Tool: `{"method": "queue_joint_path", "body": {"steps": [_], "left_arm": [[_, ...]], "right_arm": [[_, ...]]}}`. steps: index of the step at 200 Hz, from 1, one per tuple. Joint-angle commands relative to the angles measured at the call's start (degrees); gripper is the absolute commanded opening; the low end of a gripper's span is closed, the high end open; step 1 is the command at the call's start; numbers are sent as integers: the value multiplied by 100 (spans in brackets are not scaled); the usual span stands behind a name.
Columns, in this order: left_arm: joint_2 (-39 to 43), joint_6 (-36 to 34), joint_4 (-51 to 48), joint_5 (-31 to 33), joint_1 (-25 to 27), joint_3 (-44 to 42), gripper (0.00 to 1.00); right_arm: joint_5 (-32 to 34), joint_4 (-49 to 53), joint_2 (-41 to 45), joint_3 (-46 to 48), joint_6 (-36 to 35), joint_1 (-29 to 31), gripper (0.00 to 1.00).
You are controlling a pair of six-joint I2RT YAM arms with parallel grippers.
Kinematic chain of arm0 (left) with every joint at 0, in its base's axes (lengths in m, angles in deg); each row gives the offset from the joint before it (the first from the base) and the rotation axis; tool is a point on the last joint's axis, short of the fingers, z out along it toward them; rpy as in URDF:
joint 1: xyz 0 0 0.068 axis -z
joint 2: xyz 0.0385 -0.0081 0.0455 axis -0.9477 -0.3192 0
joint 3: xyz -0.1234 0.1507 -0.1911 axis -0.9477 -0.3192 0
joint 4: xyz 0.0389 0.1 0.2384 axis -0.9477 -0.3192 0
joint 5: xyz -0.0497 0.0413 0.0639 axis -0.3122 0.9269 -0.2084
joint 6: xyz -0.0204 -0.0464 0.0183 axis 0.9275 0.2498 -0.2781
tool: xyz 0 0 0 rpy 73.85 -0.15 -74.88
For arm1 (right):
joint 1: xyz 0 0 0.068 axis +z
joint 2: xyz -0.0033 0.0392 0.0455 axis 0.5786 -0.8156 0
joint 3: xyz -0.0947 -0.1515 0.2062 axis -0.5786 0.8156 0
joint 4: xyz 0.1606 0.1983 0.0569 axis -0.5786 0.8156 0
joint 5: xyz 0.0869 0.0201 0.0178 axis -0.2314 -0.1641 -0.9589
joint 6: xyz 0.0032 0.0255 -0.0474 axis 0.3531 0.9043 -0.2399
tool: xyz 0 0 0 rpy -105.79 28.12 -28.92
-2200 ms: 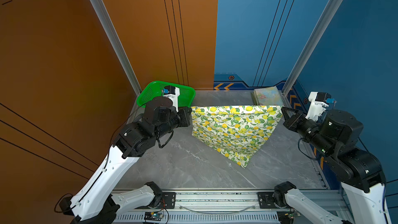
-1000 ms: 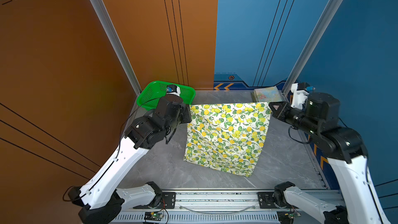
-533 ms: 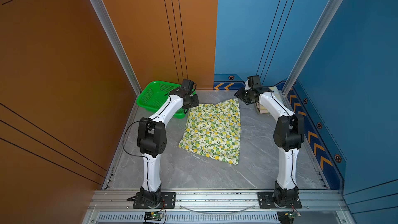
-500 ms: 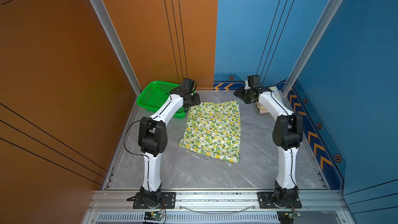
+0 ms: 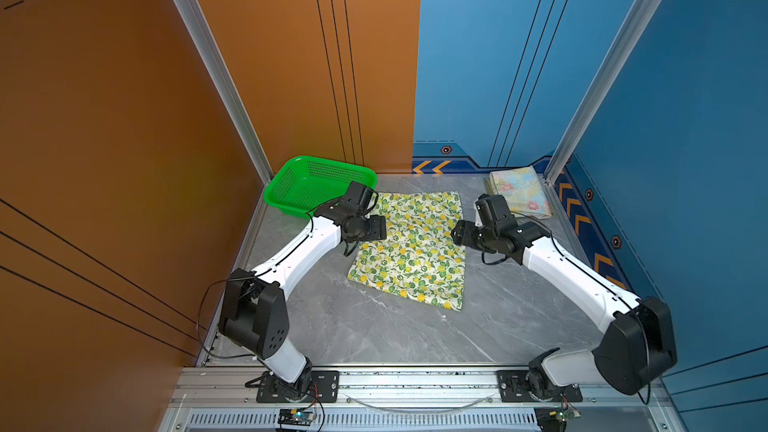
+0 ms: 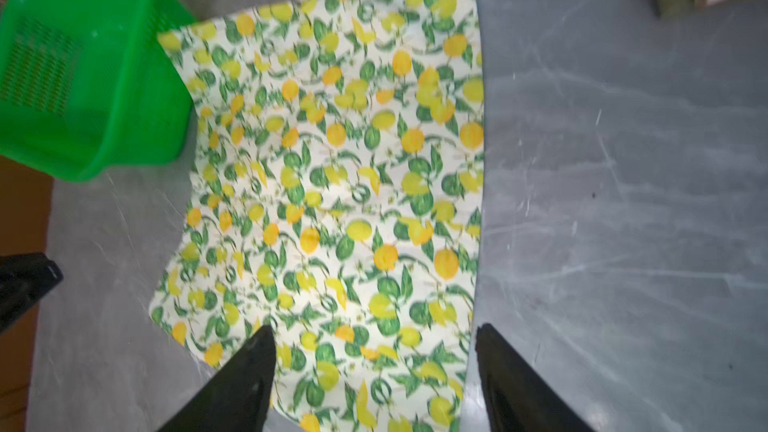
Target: Fold and stack the skirts
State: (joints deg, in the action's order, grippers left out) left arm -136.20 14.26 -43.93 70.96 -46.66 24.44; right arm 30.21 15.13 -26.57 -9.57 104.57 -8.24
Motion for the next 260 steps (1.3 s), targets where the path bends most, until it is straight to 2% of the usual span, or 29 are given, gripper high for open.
{"method": "queue_joint_path", "body": {"steps": [1, 32, 49, 131, 152, 162, 182, 193, 217, 228, 260], "left_arm": [[511, 149, -137, 360, 107, -755, 78], [935, 359, -105, 526, 222, -1667, 78], [971, 430, -47, 598, 257, -1930, 78], [254, 527, 549, 549, 114, -2247, 76], [75, 471, 635, 507, 75, -2159, 62], [-15, 420, 635, 520, 60, -2104, 45], [5, 354, 605, 472, 53, -1973, 13], [127, 313, 479, 493, 56, -1846, 0], [454, 223, 141, 516, 91, -1488, 0], [499, 169, 33, 525, 78, -1215, 0], [9, 20, -84, 442, -110, -625, 0]], "right_arm": [[455, 367, 509, 881, 442, 384, 70], [444, 354, 982, 1701, 991, 1002, 62], [335, 140, 1026, 1994, 1187, 1148, 59], [63, -813, 375, 2366, 1618, 1540, 51], [-61, -1073, 177, 2389, 1685, 1573, 47], [-76, -1117, 105, 2357, 1687, 1605, 40], [57, -1033, 228, 2289, 1667, 1624, 10], [187, -922, 464, 2245, 1661, 1593, 0], [147, -449, 898, 1967, 1509, 1350, 0], [-1, -361, 1010, 1867, 1437, 981, 0], [-387, -373, 777, 1621, 1124, 175, 2]]}}
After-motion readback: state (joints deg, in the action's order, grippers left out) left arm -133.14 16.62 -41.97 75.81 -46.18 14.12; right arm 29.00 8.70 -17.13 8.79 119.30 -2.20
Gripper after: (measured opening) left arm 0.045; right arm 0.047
